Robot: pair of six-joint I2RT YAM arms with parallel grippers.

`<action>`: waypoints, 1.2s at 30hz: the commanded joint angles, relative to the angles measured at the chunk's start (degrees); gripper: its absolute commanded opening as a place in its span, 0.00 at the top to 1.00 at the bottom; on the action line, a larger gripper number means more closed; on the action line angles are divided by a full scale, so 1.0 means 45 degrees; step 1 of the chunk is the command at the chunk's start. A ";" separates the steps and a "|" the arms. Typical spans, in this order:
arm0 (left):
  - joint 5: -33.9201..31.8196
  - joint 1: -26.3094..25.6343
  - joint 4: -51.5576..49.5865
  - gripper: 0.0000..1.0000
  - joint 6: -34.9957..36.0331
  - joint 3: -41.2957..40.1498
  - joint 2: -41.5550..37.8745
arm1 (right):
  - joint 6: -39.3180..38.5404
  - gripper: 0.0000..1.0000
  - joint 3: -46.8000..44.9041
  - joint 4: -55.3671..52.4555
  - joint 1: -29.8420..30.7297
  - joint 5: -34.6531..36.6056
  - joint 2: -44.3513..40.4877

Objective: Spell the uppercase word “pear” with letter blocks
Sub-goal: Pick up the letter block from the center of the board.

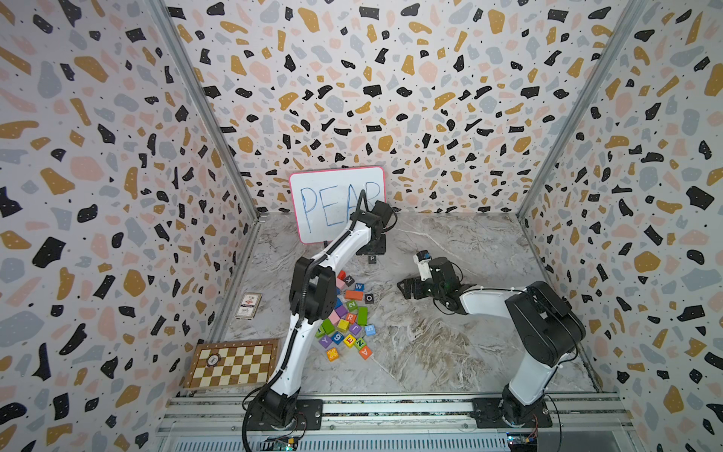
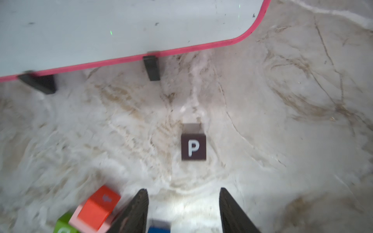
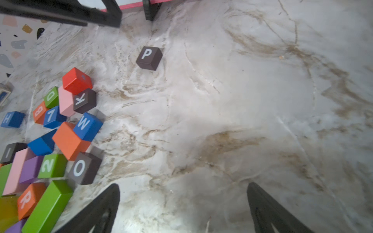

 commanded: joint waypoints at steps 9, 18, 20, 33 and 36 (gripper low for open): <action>0.0067 -0.0153 0.0078 0.41 -0.1494 -0.8098 -0.6847 | -0.0323 0.13 0.0481 -0.3752 0.3505 0.1956 -0.2104; 0.0491 0.0862 -0.0073 0.36 -0.2302 -1.2641 -1.0891 | -0.0468 0.26 0.2226 -0.5635 0.5943 0.2350 -0.1147; 0.0503 0.1045 -0.0232 0.34 -0.2444 -1.3067 -1.1418 | -0.0705 0.25 0.2674 -0.5876 0.6497 0.2383 -0.0861; 0.0583 0.2165 -0.1505 0.14 -0.1978 -1.3703 -1.2389 | -0.1714 0.26 0.4670 -0.7200 0.7867 0.2328 0.0751; 0.0616 0.2188 -0.0836 0.12 -0.1775 -1.4408 -1.2977 | -0.1522 0.26 0.4740 -0.7205 0.7875 0.2687 0.0732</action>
